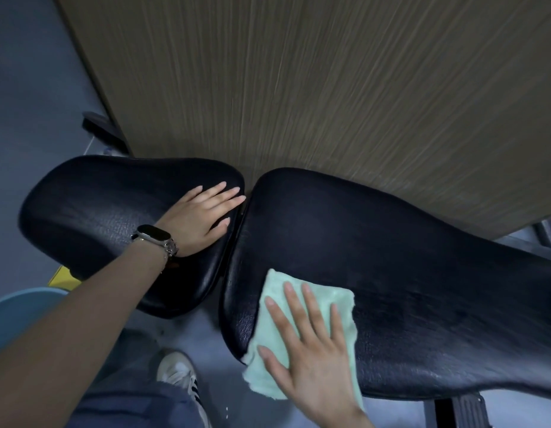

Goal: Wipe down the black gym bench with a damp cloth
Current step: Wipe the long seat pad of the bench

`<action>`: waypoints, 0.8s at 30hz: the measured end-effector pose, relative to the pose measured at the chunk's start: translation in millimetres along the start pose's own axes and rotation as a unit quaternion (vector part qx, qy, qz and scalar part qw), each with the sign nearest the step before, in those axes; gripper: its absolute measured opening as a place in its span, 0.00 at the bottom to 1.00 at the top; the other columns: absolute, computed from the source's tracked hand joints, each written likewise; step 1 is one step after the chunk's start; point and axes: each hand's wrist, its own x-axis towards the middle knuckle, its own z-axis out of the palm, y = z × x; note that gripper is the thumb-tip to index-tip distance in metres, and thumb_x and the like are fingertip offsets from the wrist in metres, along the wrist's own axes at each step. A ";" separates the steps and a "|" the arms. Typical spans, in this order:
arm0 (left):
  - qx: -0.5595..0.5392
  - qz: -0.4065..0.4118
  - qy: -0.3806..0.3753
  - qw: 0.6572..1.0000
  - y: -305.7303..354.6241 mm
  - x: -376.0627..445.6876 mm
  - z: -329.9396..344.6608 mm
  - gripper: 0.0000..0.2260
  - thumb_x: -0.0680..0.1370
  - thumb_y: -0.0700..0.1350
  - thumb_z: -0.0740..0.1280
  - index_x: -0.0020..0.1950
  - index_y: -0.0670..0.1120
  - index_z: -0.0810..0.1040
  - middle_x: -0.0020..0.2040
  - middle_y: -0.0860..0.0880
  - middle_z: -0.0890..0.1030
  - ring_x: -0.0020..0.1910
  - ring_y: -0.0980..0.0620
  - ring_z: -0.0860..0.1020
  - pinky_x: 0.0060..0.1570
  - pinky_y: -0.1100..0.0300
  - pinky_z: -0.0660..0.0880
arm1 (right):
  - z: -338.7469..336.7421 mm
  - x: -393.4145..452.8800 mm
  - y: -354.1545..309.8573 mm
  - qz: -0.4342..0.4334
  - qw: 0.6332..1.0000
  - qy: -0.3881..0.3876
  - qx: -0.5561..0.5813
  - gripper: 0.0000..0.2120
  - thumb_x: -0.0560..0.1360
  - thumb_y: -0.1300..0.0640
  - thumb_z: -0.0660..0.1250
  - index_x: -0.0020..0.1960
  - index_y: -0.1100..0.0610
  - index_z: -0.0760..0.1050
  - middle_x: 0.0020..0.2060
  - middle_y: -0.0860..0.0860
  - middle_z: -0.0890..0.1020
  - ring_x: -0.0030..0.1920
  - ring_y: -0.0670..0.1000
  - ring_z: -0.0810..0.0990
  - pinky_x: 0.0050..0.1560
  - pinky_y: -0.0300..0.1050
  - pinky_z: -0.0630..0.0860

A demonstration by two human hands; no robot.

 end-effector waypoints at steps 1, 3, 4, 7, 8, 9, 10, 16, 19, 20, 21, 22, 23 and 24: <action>0.000 0.001 0.000 1.000 0.2 0.0 -0.1 0.28 0.76 0.58 0.41 0.76 0.54 0.55 0.76 0.57 0.55 0.75 0.58 0.48 0.70 0.56 0.44 | -1.7 -4.3 7.5 0.002 1.000 0.002 -0.002 0.28 0.79 0.36 0.49 0.74 0.46 0.65 0.75 0.50 0.63 0.75 0.55 0.61 0.67 0.64 0.60; -0.002 0.001 0.000 1.000 0.3 -0.1 0.1 0.28 0.76 0.57 0.40 0.76 0.55 0.55 0.76 0.57 0.54 0.74 0.58 0.47 0.71 0.56 0.43 | -3.8 -12.2 23.9 0.011 1.000 0.002 -0.005 0.27 0.79 0.36 0.49 0.74 0.45 0.65 0.75 0.49 0.63 0.74 0.54 0.62 0.67 0.63 0.60; -0.003 0.001 0.001 1.000 -0.3 0.0 0.4 0.28 0.76 0.57 0.40 0.76 0.55 0.55 0.75 0.57 0.54 0.74 0.58 0.47 0.71 0.56 0.43 | -4.9 -15.4 32.3 0.019 1.000 0.003 -0.007 0.27 0.79 0.35 0.48 0.74 0.45 0.64 0.75 0.49 0.63 0.75 0.54 0.61 0.67 0.63 0.60; -0.004 0.004 0.004 1.000 -2.1 -0.1 1.7 0.28 0.76 0.55 0.41 0.76 0.54 0.55 0.76 0.56 0.55 0.74 0.58 0.48 0.71 0.55 0.45 | -8.2 -22.5 49.7 0.057 0.998 0.008 -0.009 0.28 0.79 0.36 0.46 0.74 0.45 0.62 0.75 0.49 0.63 0.75 0.53 0.60 0.68 0.62 0.60; -0.006 0.005 0.005 1.000 -2.2 -0.2 2.1 0.28 0.76 0.55 0.42 0.76 0.54 0.55 0.76 0.56 0.56 0.75 0.57 0.48 0.71 0.55 0.45 | -8.5 -23.2 50.4 0.067 0.998 0.011 -0.009 0.28 0.79 0.36 0.46 0.74 0.46 0.62 0.75 0.50 0.63 0.75 0.53 0.60 0.68 0.62 0.59; -0.008 0.007 0.006 1.000 -2.0 -0.1 2.2 0.28 0.76 0.54 0.42 0.76 0.54 0.55 0.76 0.56 0.56 0.75 0.57 0.49 0.71 0.54 0.46 | -8.5 -22.9 48.6 0.076 0.997 0.013 -0.010 0.28 0.80 0.36 0.45 0.75 0.46 0.62 0.75 0.50 0.63 0.75 0.54 0.60 0.68 0.62 0.59; -0.009 0.007 0.009 1.000 -1.5 0.1 2.0 0.28 0.76 0.54 0.42 0.76 0.53 0.56 0.76 0.56 0.56 0.75 0.56 0.50 0.72 0.54 0.47 | -8.2 -21.6 45.0 0.082 0.996 0.014 -0.012 0.28 0.80 0.36 0.45 0.75 0.47 0.62 0.75 0.50 0.63 0.75 0.54 0.60 0.68 0.63 0.58; -0.007 0.005 0.015 1.000 -2.2 0.5 2.7 0.28 0.76 0.54 0.42 0.76 0.53 0.56 0.76 0.56 0.57 0.75 0.57 0.50 0.72 0.54 0.46 | -3.1 0.1 11.9 0.076 0.997 -0.005 -0.008 0.29 0.80 0.36 0.44 0.76 0.48 0.61 0.76 0.51 0.61 0.75 0.57 0.59 0.68 0.65 0.56; -0.006 0.002 0.017 1.000 -1.8 -0.1 3.2 0.28 0.76 0.54 0.43 0.76 0.53 0.56 0.76 0.56 0.57 0.75 0.57 0.50 0.71 0.55 0.46 | 1.4 16.2 -8.5 0.065 0.998 -0.021 -0.003 0.29 0.80 0.36 0.45 0.76 0.48 0.61 0.76 0.52 0.60 0.75 0.58 0.58 0.67 0.66 0.55; -0.007 0.001 0.018 1.000 -1.7 -0.2 3.3 0.28 0.76 0.54 0.43 0.76 0.54 0.56 0.76 0.56 0.57 0.75 0.57 0.50 0.71 0.55 0.46 | 2.8 21.5 -14.9 0.062 0.998 -0.026 -0.003 0.29 0.80 0.36 0.45 0.76 0.48 0.61 0.76 0.52 0.60 0.75 0.58 0.58 0.67 0.66 0.55; -0.007 0.001 0.019 1.000 -1.6 -0.1 3.3 0.28 0.76 0.54 0.43 0.76 0.54 0.56 0.76 0.56 0.57 0.75 0.57 0.50 0.71 0.55 0.46 | 3.8 26.8 -21.0 0.060 0.998 -0.030 -0.004 0.30 0.80 0.36 0.45 0.76 0.48 0.61 0.76 0.52 0.61 0.75 0.59 0.58 0.67 0.66 0.55; -0.008 0.001 0.020 1.000 -1.6 0.0 3.4 0.27 0.76 0.54 0.43 0.76 0.54 0.56 0.76 0.56 0.57 0.75 0.57 0.51 0.71 0.55 0.46 | 4.7 32.1 -26.9 0.057 0.998 -0.034 -0.005 0.30 0.79 0.36 0.45 0.76 0.48 0.61 0.76 0.52 0.61 0.75 0.59 0.58 0.67 0.66 0.55; -0.010 0.002 0.022 1.000 -1.5 0.0 3.1 0.27 0.76 0.54 0.43 0.76 0.53 0.57 0.76 0.56 0.58 0.75 0.57 0.51 0.71 0.55 0.46 | 5.8 37.5 -32.7 0.053 0.998 -0.038 -0.006 0.30 0.79 0.35 0.45 0.75 0.48 0.62 0.76 0.53 0.61 0.75 0.59 0.58 0.67 0.66 0.55; -0.011 0.003 0.023 1.000 -1.7 0.1 3.2 0.27 0.76 0.54 0.43 0.76 0.53 0.57 0.75 0.56 0.58 0.75 0.57 0.51 0.71 0.55 0.47 | 6.7 42.9 -38.1 0.049 0.998 -0.040 -0.006 0.30 0.79 0.35 0.46 0.75 0.48 0.62 0.75 0.52 0.62 0.75 0.59 0.58 0.66 0.66 0.55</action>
